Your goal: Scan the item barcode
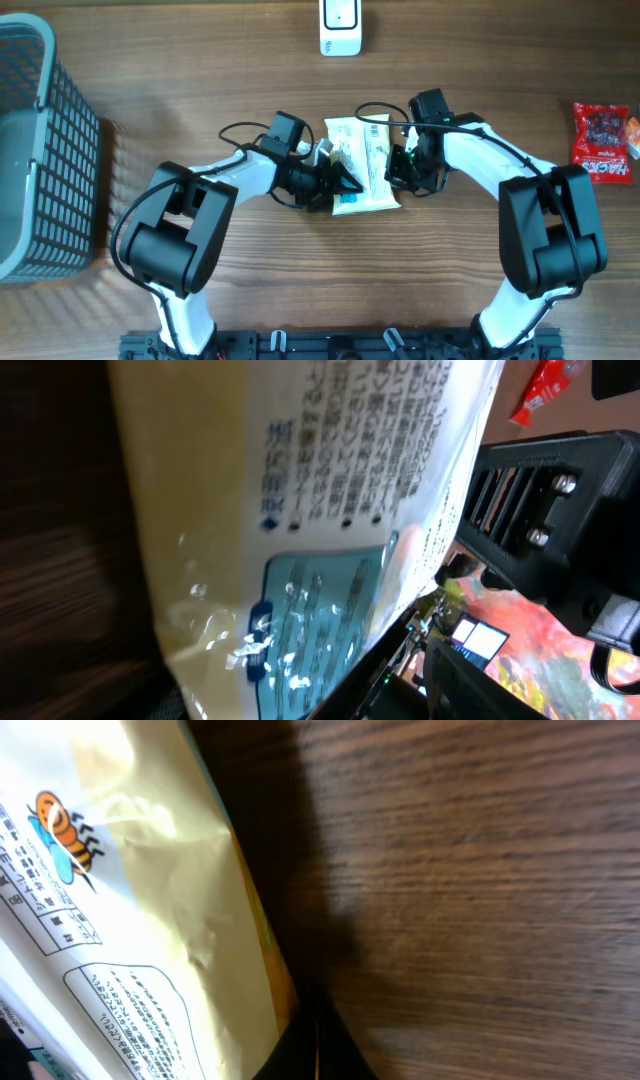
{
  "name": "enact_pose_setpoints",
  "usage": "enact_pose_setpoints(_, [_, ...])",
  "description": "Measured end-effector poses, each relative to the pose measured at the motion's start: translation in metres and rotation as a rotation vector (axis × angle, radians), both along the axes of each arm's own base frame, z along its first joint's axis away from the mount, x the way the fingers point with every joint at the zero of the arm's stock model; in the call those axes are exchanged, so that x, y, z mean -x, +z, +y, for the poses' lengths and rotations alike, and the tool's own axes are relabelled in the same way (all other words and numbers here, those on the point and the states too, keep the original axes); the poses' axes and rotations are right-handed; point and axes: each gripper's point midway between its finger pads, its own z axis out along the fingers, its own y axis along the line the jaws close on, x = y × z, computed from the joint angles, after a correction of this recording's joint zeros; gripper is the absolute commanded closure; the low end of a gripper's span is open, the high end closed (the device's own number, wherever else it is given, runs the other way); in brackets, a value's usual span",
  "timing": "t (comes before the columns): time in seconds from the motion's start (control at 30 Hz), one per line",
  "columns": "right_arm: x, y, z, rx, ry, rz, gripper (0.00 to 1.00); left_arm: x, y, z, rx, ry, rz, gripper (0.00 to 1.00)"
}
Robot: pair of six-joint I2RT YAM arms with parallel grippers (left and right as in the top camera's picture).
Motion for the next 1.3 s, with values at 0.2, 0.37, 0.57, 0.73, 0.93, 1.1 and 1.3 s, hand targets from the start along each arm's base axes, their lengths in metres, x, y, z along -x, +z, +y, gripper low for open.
enact_pose_setpoints(0.2, [0.014, 0.000, 0.001, -0.011, 0.017, 0.059, 0.96, 0.000, -0.004, -0.007, -0.032, 0.008, -0.016, 0.67])
enact_pose_setpoints(0.37, [0.021, 0.000, 0.002, -0.023, 0.054, 0.074, 0.96, -0.001, -0.013, -0.002, -0.074, 0.028, -0.019, 0.96])
enact_pose_setpoints(0.57, [0.039, 0.010, -0.023, 0.130, 0.067, 0.182, 0.96, 0.004, -0.011, 0.003, -0.114, 0.034, -0.002, 0.96])
enact_pose_setpoints(0.73, [0.016, 0.037, -0.046, 0.286, 0.079, 0.136, 0.96, 0.013, 0.013, 0.042, -0.364, 0.089, -0.041, 0.96])
enact_pose_setpoints(0.93, [-0.007, 0.045, -0.052, 0.339, 0.073, 0.049, 0.96, 0.003, 0.080, 0.119, -0.787, 0.166, -0.197, 0.96])
enact_pose_setpoints(1.1, [-0.019, 0.045, -0.051, 0.342, 0.064, -0.002, 0.94, -0.012, 0.129, 0.173, -1.067, 0.230, -0.343, 0.96])
enact_pose_setpoints(1.3, [-0.024, 0.045, -0.055, 0.342, 0.050, -0.015, 0.94, -0.002, 0.129, 0.191, -1.217, 0.172, -0.356, 0.96])
